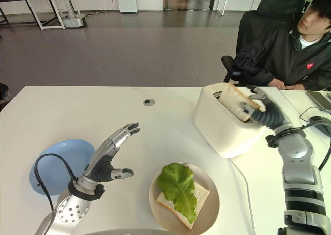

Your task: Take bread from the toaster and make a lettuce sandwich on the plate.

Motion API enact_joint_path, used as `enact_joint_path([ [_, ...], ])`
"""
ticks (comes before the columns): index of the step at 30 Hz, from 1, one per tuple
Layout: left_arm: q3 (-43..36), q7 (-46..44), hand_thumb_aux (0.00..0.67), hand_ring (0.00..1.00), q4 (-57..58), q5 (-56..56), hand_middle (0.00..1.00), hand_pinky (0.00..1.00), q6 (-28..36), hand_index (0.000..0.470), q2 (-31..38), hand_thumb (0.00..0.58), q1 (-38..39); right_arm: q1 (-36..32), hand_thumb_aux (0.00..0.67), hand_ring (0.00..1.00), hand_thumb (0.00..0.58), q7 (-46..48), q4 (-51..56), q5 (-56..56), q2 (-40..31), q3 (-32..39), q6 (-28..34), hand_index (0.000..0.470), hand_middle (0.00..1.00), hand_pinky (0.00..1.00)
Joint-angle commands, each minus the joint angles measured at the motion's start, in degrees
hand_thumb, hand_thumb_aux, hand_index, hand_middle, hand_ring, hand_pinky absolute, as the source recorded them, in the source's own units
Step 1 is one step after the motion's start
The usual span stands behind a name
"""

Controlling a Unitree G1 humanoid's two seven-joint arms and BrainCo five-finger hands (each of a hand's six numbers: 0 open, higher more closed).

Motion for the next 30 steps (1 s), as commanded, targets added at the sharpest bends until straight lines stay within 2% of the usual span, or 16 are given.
enact_joint_path([
  [1,1.7,-0.3,0.000,0.00,-1.4,2.6,0.00,0.00,-0.8,0.000,1.0,0.000,1.3,-2.2,0.670,0.00,0.580,9.0,-8.0,14.6,-3.3,-6.4,8.4,0.470,0.00,0.00],
  [6,5.9,-0.7,0.000,0.00,-6.7,3.6,0.00,0.00,-5.0,0.000,3.8,0.000,3.7,1.7,0.670,0.00,0.580,25.3,-20.5,32.4,-8.8,-10.7,20.7,0.470,0.00,0.00],
  [9,7.7,-1.4,0.000,0.00,-11.7,5.6,0.00,0.00,-7.3,0.000,4.5,0.000,4.9,6.9,0.670,0.00,0.580,34.3,-25.4,36.8,-9.9,-8.5,24.8,0.470,0.00,0.00],
  [13,6.1,-4.4,0.000,0.00,-17.9,10.2,0.00,0.00,-9.4,0.000,3.8,0.000,5.8,15.6,0.670,0.00,0.580,39.1,-30.7,31.7,-6.9,-0.2,22.9,0.470,0.00,0.00],
  [16,2.5,-7.2,0.000,0.00,-19.3,14.6,0.00,0.00,-10.6,0.000,3.1,0.000,6.3,22.4,0.670,0.00,0.580,36.8,-33.6,23.9,-4.1,5.7,19.4,0.470,0.00,0.00],
  [20,-1.1,-9.4,0.000,0.00,-18.1,20.4,0.00,0.00,-12.7,0.000,3.4,0.000,7.3,29.7,0.670,0.00,0.580,34.4,-37.3,18.8,-1.3,9.2,17.4,0.470,0.00,0.00],
  [26,-6.3,-10.2,0.000,0.00,-14.4,25.2,0.00,0.00,-14.4,0.000,4.2,0.000,8.2,32.9,0.670,0.00,0.580,32.6,-34.5,11.8,-0.2,12.5,13.9,0.470,0.00,0.00],
  [30,-11.0,-10.3,0.008,0.00,-11.0,28.7,0.00,0.00,-15.2,0.006,4.5,0.014,8.1,32.8,0.670,0.00,0.580,30.9,-32.7,8.4,0.8,14.6,12.5,0.470,0.00,0.00],
])
